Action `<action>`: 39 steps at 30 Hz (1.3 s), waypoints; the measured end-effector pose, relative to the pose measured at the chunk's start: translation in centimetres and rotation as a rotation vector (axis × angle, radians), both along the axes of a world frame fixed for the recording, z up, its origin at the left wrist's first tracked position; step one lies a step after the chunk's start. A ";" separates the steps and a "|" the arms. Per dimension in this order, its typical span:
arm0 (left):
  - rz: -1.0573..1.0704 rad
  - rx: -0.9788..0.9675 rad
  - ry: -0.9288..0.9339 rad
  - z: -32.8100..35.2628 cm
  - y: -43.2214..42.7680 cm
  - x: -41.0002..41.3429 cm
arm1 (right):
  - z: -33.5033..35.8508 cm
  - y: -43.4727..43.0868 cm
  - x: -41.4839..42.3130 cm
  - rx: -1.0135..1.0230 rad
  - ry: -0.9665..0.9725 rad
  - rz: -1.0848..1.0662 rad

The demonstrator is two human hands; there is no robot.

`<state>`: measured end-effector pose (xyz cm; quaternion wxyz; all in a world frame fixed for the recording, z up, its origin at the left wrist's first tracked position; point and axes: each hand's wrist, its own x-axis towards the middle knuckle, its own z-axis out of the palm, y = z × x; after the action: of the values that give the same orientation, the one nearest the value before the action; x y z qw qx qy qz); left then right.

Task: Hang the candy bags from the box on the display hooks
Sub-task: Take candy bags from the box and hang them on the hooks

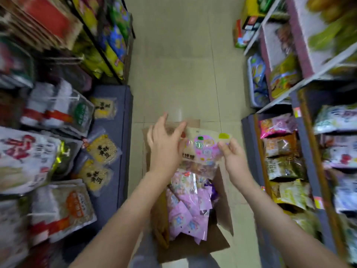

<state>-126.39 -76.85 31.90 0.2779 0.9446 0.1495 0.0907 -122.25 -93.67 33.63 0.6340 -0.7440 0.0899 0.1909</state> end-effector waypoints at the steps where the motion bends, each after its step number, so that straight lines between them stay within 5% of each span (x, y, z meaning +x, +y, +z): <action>1: 0.002 0.073 -0.038 2.4 0.7 -0.3 | 2.3 0.3 -0.1 -0.002 -0.028 0.032; 9: -0.004 -0.165 0.116 19.4 4.7 -4.5 | 17.5 4.3 -2.5 -0.036 -0.147 0.273; 18: 0.086 -0.032 0.025 31.1 9.8 -8.2 | 26.5 10.7 -3.2 0.014 -0.276 0.416; 26: 0.320 0.387 -0.028 40.1 14.5 -13.7 | 34.6 19.3 -5.1 0.131 -0.449 0.600; 39: 0.652 0.346 -0.252 52.7 20.3 -24.1 | 46.1 31.7 -12.1 0.318 -0.666 0.880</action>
<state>-150.53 -56.51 84.64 0.0874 0.8620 0.3889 0.3133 -134.39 -61.95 79.74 0.5929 -0.6270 -0.4626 0.2034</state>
